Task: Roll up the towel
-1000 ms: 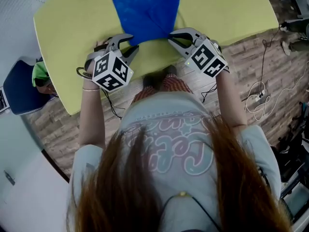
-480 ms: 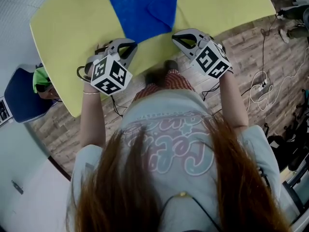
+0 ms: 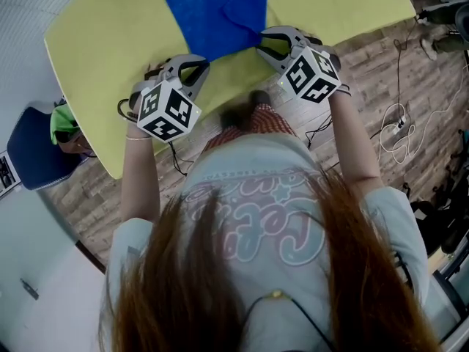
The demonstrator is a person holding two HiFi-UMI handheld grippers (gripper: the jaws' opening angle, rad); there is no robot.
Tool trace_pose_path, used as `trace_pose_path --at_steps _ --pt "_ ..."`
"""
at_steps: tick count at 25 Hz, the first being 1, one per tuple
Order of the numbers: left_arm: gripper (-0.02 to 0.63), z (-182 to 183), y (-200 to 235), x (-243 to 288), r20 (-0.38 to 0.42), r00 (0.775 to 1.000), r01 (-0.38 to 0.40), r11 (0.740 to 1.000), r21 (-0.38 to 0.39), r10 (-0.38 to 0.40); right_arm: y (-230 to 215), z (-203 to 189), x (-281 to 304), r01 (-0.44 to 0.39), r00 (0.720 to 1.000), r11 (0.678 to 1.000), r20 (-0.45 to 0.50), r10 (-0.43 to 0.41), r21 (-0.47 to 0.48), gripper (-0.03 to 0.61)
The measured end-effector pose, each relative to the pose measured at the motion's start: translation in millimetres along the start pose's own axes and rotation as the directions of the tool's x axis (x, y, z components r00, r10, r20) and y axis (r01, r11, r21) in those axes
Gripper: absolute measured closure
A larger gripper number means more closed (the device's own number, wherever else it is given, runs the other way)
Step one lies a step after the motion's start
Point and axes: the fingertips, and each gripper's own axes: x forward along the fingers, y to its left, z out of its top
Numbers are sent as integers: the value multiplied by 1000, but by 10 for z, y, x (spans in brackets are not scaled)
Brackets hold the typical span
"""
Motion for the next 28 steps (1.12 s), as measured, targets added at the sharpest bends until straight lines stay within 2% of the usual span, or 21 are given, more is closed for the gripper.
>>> trace_pose_path --at_steps 6,12,18,23,28 --pt "589 -31 77 -50 24 1000 -15 999 -30 16 42 6 73 -53 999 998 -1 53 -43 517" --pt "589 -22 69 -55 22 999 -29 999 -26 30 49 4 25 -13 1000 998 25 15 -62 555" --pt "589 -62 -12 -85 21 1000 -22 999 -42 23 148 57 -131 4 998 998 65 -1 -58 557" --pt "589 -73 -113 -110 26 1000 12 998 -55 -10 328 44 -215 -37 998 996 51 41 -78 557" --pt "589 -77 -109 -140 23 999 26 998 -56 -24 346 84 -273 -85 992 996 92 85 -7 557"
